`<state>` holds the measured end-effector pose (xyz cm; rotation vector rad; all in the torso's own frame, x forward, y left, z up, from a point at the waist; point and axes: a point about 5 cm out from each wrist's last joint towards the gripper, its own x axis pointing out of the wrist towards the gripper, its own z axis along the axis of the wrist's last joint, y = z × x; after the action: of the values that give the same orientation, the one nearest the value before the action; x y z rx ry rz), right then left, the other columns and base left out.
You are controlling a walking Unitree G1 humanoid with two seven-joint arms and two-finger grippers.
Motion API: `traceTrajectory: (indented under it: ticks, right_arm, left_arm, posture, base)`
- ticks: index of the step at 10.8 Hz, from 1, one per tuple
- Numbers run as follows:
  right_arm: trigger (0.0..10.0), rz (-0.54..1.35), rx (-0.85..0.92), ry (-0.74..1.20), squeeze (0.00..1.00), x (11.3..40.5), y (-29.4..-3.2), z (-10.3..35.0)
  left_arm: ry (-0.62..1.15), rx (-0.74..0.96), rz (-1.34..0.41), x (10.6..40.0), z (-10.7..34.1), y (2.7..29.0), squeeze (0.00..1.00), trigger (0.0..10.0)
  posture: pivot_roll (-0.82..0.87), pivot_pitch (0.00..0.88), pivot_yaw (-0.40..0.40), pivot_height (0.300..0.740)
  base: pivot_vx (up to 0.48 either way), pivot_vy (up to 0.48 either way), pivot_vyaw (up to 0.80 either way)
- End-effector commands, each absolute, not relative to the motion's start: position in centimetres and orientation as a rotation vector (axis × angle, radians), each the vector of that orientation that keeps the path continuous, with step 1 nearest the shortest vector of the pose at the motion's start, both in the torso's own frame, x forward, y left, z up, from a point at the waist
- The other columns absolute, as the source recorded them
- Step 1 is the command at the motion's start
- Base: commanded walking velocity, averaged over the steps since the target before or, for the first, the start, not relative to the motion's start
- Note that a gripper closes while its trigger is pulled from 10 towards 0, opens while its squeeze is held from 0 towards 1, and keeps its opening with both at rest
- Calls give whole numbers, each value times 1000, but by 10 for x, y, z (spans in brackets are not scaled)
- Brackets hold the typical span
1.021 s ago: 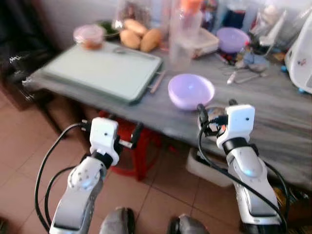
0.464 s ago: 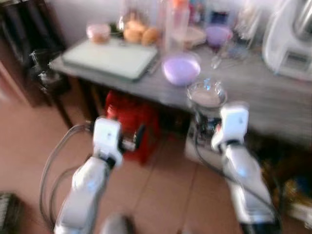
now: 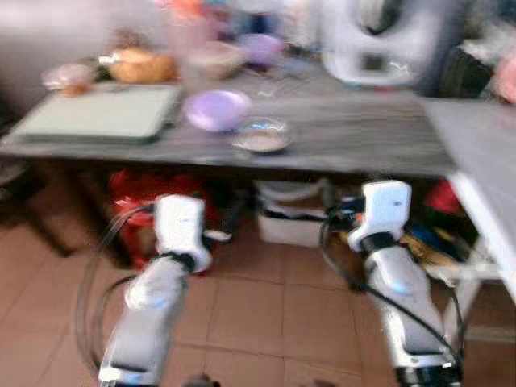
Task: Setting the table
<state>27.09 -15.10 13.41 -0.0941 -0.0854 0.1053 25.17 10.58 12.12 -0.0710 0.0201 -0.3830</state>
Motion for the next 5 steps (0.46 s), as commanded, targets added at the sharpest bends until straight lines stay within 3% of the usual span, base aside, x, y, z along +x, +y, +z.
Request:
traceTrajectory:
  ticks: [1, 3, 5]
  right_arm:
    - [10000, 122, -93, -99, 0, 277, -149, 139]
    - [10000, 119, -102, -107, 0, 282, -153, 140]
    - [10000, 123, -105, -108, 0, 278, -149, 138]
  left_arm:
    - [8, -59, -364, 254, 123, 110, 0, 10000]
    - [2, -68, -361, 254, 124, 110, 0, 10000]
    - [10, -71, -359, 252, 123, 112, 0, 10000]
  posture:
    - [23, 0, 4, 740]
    - [30, 0, -3, 740]
    - [29, 0, -3, 740]
  base:
    - [0, 0, -800]
    - [0, 0, -800]
    - [0, 0, 0]
